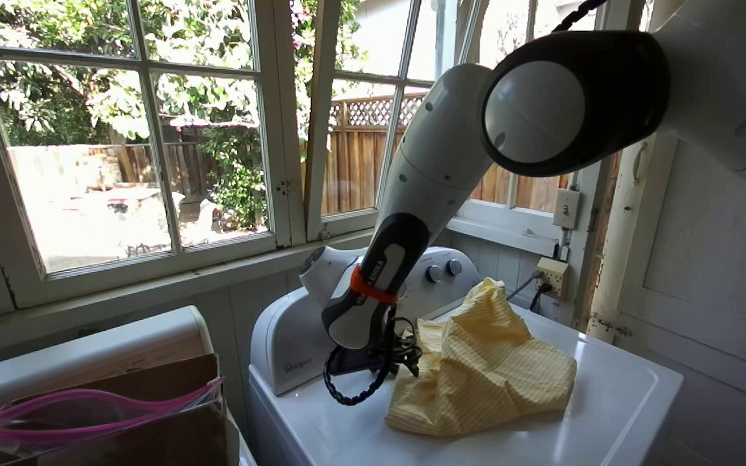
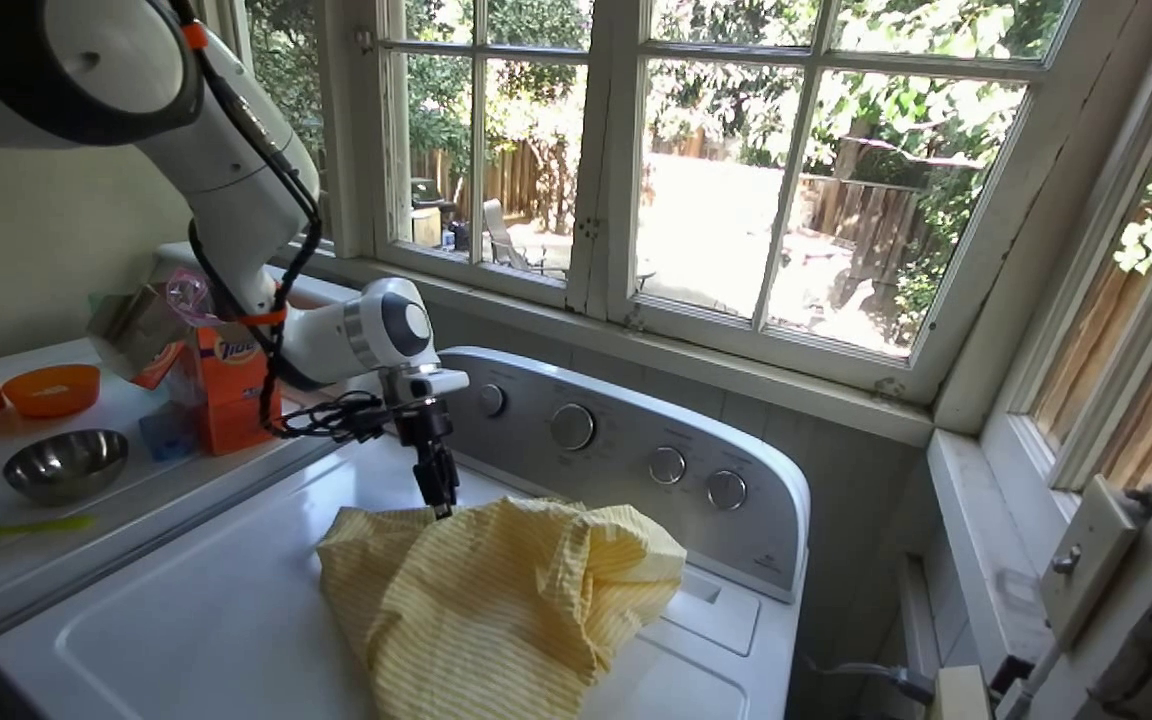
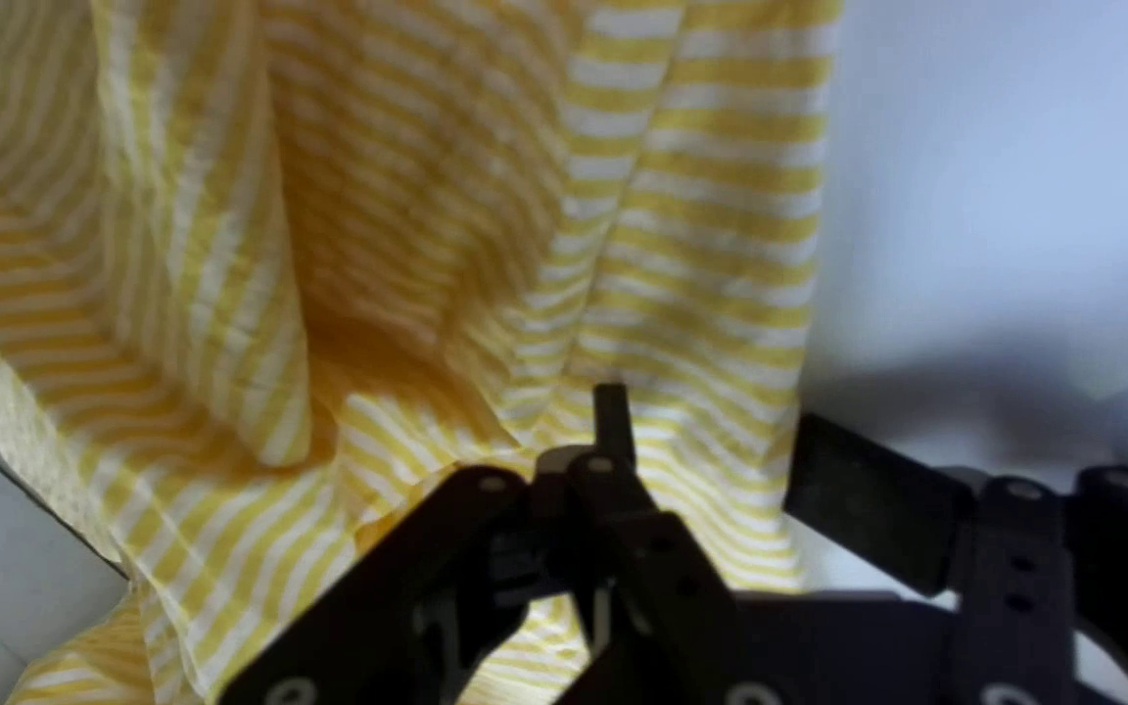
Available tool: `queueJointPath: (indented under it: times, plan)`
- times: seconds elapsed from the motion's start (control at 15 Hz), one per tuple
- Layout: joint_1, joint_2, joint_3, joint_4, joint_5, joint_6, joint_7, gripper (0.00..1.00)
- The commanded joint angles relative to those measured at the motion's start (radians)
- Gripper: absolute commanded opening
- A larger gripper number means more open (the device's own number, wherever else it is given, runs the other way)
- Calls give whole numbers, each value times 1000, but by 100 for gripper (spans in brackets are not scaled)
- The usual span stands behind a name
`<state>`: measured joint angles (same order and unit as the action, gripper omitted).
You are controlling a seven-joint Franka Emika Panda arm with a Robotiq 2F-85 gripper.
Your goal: Unfold the yellow towel.
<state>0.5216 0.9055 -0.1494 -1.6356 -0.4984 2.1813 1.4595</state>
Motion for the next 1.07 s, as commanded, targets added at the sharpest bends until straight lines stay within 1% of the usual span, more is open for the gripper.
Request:
queueJointPath:
  times: [0.0,0.07,0.13,0.33,0.47,0.67,0.8,1.0]
  plan:
    - [-46,32,43,37,43,-10,-10,12]
    - [-53,30,50,38,51,-6,-15,5]
    - [-62,24,57,36,57,-5,-23,0]
    - [-99,-17,80,-2,75,44,-70,1]
    - [-142,-66,95,-54,91,154,-108,2]
    - [-201,-132,100,-125,138,317,-180,2]
    - [-248,-170,113,-173,182,433,-269,2]
    - [-332,-233,155,-253,258,585,-469,2]
